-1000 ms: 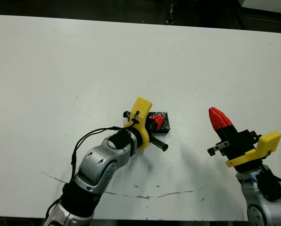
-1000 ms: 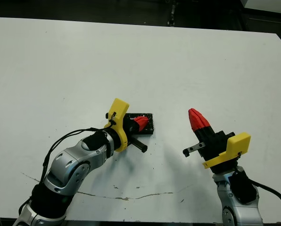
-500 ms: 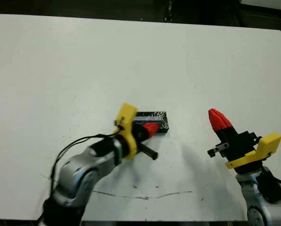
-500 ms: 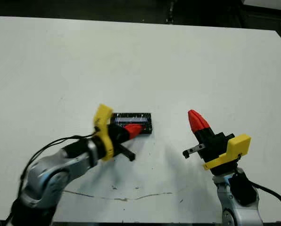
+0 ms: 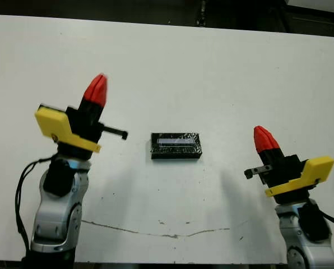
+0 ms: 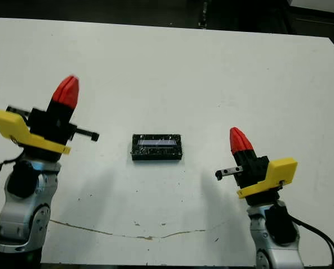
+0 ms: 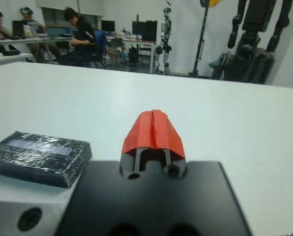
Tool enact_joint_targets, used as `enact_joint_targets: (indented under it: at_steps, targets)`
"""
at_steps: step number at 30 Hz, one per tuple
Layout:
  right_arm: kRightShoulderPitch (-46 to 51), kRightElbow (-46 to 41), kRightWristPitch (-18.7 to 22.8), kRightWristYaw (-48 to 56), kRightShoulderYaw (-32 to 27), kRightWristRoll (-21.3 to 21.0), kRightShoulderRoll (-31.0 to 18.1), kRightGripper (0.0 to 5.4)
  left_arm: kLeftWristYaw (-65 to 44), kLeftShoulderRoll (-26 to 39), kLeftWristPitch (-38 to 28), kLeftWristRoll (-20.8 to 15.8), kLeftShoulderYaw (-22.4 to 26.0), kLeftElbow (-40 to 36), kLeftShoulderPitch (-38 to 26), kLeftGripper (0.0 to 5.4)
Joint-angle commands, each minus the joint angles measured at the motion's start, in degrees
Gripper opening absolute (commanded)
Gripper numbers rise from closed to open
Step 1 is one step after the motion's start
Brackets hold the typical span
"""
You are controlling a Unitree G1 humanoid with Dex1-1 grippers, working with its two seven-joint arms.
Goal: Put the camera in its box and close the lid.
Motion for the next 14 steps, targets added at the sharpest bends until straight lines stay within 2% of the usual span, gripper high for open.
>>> enact_joint_targets:
  at_steps: [1, 7, 14]
  targets:
    - [0.1, 2.2, 1.1, -1.5, 0.1, -1.5, 0.4, 0.00, 0.2, -0.6, -2.8, -0.5, 0.7, 3.6, 3.5, 0.01]
    - [0.0, 3.7, 1.1, -1.9, 0.8, -2.2, 1.0, 0.00, 2.7, -3.1, -6.4, 1.1, -0.5, 7.3, 8.0, 0.01]
    - [0.1, 3.3, 0.9, -1.6, 1.1, -2.3, 1.1, 0.00, 2.7, -3.2, -6.3, 0.9, -1.3, 7.3, 7.9, 0.01]
